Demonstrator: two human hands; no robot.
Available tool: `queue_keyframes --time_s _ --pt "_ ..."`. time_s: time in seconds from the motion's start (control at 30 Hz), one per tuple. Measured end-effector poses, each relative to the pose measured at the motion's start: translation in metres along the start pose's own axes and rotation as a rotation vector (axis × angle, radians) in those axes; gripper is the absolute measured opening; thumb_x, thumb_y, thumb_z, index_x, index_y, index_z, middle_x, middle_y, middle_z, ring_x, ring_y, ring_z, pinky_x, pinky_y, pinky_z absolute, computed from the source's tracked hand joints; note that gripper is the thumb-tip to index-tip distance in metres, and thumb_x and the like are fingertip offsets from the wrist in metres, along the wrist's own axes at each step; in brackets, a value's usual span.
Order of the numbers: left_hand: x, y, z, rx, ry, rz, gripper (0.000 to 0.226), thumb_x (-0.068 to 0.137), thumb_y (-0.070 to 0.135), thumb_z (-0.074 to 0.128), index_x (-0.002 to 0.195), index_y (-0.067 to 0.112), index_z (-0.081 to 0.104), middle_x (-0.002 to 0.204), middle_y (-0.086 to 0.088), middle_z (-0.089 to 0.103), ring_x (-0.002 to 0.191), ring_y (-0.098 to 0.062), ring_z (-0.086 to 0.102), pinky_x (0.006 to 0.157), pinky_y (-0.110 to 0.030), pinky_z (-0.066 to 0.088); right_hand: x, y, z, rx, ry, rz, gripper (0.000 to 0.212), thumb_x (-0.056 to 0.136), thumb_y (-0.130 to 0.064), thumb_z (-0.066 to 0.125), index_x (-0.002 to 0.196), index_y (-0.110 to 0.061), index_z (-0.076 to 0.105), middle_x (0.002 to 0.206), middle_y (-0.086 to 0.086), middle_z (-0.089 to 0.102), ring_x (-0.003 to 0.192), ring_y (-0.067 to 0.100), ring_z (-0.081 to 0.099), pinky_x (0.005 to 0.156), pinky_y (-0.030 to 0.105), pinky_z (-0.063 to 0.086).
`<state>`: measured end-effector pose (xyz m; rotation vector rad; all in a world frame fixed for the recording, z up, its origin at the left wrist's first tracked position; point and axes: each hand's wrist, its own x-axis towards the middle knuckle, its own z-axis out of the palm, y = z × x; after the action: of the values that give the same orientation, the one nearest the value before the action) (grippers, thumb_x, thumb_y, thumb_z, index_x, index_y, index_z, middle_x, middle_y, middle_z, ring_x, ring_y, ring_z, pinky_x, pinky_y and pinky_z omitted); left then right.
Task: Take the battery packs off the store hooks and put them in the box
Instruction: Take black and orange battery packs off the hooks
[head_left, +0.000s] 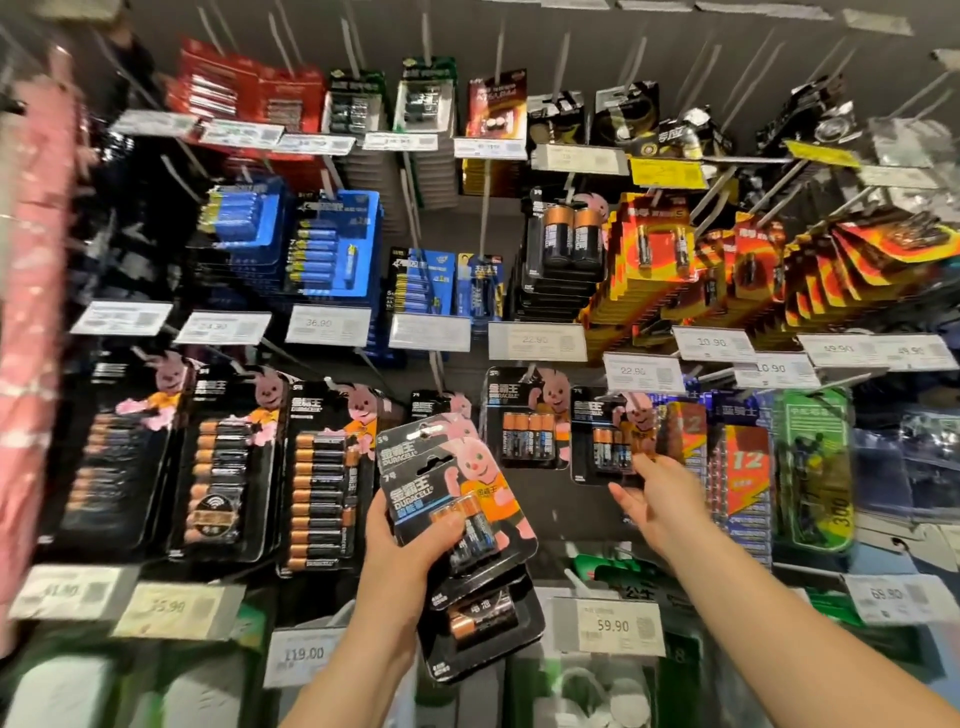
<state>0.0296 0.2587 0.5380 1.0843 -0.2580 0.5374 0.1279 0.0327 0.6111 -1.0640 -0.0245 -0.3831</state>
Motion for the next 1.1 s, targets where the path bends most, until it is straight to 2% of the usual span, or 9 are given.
queue_keyframes --time_s 0.4,0.5,0.57,0.6,0.67,0.73,0.93,1.03,1.1 --pt "-0.013 0.004 0.004 -0.023 0.014 0.003 0.08 0.057 0.017 0.078 0.131 0.025 0.05 0.109 -0.01 0.073 0.082 -0.024 0.075 0.056 -0.03 0.057 -0.017 -0.006 -0.012 -0.008 -0.108 -0.015 0.046 0.102 -0.009 0.045 0.147 -0.005 0.033 0.148 0.014 0.038 0.105 0.027 0.049 0.089 0.036 0.051" --pt "-0.014 0.004 0.005 -0.019 0.01 0.016 0.087 0.052 0.014 0.085 0.13 0.025 0.05 0.109 -0.01 0.073 0.082 -0.024 0.075 0.058 -0.031 0.057 -0.027 -0.009 -0.015 -0.03 -0.138 -0.103 0.041 0.103 -0.01 0.041 0.143 -0.004 0.037 0.137 0.011 0.047 0.107 0.027 0.055 0.084 0.033 0.05" --pt "-0.013 0.003 0.005 -0.014 0.008 0.027 0.084 0.055 0.018 0.081 0.132 0.026 0.049 0.112 -0.009 0.072 0.087 -0.025 0.074 0.066 -0.036 0.056 -0.035 -0.014 -0.017 -0.025 -0.134 -0.153 0.039 0.103 -0.009 0.042 0.141 -0.002 0.039 0.119 0.009 0.054 0.104 0.027 0.058 0.083 0.033 0.05" --pt "-0.011 0.003 0.004 -0.005 0.008 0.032 0.082 0.056 0.02 0.079 0.133 0.026 0.049 0.114 -0.009 0.071 0.091 -0.027 0.073 0.071 -0.038 0.055 -0.041 -0.017 -0.018 -0.012 -0.134 -0.167 0.034 0.102 -0.008 0.043 0.136 -0.001 0.045 0.106 0.004 0.056 0.095 0.023 0.059 0.082 0.034 0.05" --pt "-0.011 0.005 0.001 0.013 0.013 0.04 0.079 0.057 0.022 0.077 0.131 0.027 0.049 0.114 -0.008 0.071 0.097 -0.028 0.071 0.078 -0.042 0.055 -0.051 -0.015 -0.021 -0.008 -0.164 -0.157 0.012 0.101 -0.006 0.045 0.106 -0.006 0.056 0.09 -0.001 0.056 0.081 0.017 0.059 0.076 0.034 0.052" --pt "-0.012 0.008 -0.006 0.029 0.027 0.046 0.074 0.059 0.022 0.077 0.128 0.028 0.052 0.111 -0.006 0.073 0.095 -0.028 0.072 0.079 -0.043 0.055 -0.062 -0.007 -0.019 -0.059 -0.21 -0.144 0.016 0.1 -0.007 0.047 0.088 -0.009 0.057 0.086 0.002 0.06 0.075 0.015 0.06 0.07 0.033 0.054" --pt "-0.018 0.029 -0.042 0.077 0.088 0.097 0.071 0.059 0.017 0.082 0.124 0.026 0.054 0.11 -0.007 0.073 0.088 -0.025 0.074 0.073 -0.039 0.054 -0.076 0.029 0.015 -0.14 -0.313 -0.11 0.015 0.099 -0.01 0.049 0.099 -0.007 0.064 0.09 0.009 0.07 0.053 0.005 0.062 0.056 0.024 0.055" --pt "-0.018 0.039 -0.056 0.085 0.099 0.115 0.08 0.058 0.015 0.084 0.13 0.024 0.051 0.112 -0.008 0.072 0.091 -0.026 0.074 0.071 -0.039 0.055 -0.08 0.035 0.029 -0.141 -0.344 -0.12 0.016 0.099 -0.011 0.049 0.096 -0.007 0.065 0.086 0.005 0.069 0.058 0.007 0.063 0.062 0.028 0.057" --pt "-0.018 0.042 -0.061 0.095 0.114 0.121 0.085 0.055 0.017 0.087 0.131 0.023 0.05 0.113 -0.008 0.072 0.095 -0.028 0.073 0.072 -0.04 0.055 -0.079 0.036 0.031 -0.135 -0.332 -0.141 0.017 0.099 -0.01 0.048 0.096 0.0 0.062 0.089 0.009 0.066 0.071 0.017 0.064 0.061 0.028 0.057"
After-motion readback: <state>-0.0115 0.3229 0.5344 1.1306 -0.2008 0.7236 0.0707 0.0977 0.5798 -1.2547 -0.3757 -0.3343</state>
